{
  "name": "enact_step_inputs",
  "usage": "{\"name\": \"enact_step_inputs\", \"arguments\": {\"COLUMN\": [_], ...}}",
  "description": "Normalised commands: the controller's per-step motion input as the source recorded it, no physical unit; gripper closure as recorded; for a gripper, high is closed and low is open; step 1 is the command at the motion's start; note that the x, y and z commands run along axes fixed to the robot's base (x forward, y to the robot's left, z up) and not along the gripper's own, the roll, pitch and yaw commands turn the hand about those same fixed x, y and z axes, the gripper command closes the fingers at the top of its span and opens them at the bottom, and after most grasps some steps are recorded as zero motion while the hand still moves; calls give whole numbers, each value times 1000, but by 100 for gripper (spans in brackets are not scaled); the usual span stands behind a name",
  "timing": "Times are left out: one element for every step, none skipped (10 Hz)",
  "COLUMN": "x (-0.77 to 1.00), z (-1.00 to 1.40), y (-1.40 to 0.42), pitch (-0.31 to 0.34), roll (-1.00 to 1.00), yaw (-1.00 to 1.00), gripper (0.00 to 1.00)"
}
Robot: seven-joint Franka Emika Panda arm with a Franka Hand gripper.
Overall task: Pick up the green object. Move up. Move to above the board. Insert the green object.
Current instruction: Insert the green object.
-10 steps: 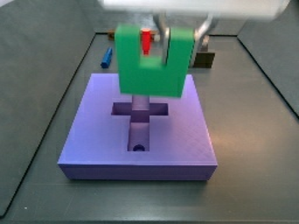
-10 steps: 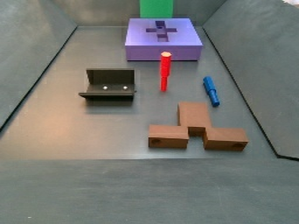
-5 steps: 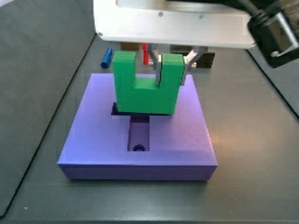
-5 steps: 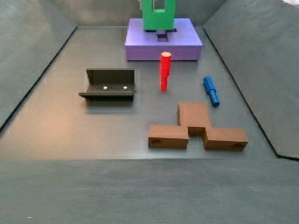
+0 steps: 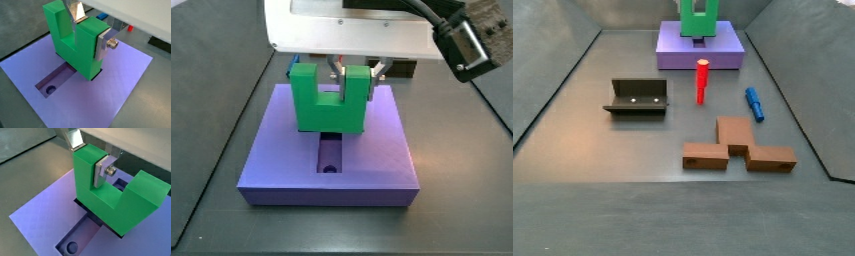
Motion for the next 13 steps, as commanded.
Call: {"name": "enact_step_inputs", "arguments": {"x": [0, 0, 0, 89, 106, 114, 0, -14, 0, 0, 0, 0, 0], "z": [-231, -240, -234, -174, -103, -94, -177, -234, -389, -691, -803, -717, -551], "y": [43, 57, 103, 131, 134, 111, 49, 0, 0, -86, -126, -123, -46], "pitch": [-100, -100, -84, -44, -9, 0, -21, -56, -73, -71, -39, -7, -10], "roll": [0, 0, 0, 0, 0, 0, 4, 0, 37, 114, 187, 213, 150], "yaw": [211, 220, 260, 274, 223, 134, 86, 0, 0, 0, -37, -137, -97], "gripper": [100, 100, 100, 100, 100, 100, 100, 100, 100, 100, 100, 100, 100]}}
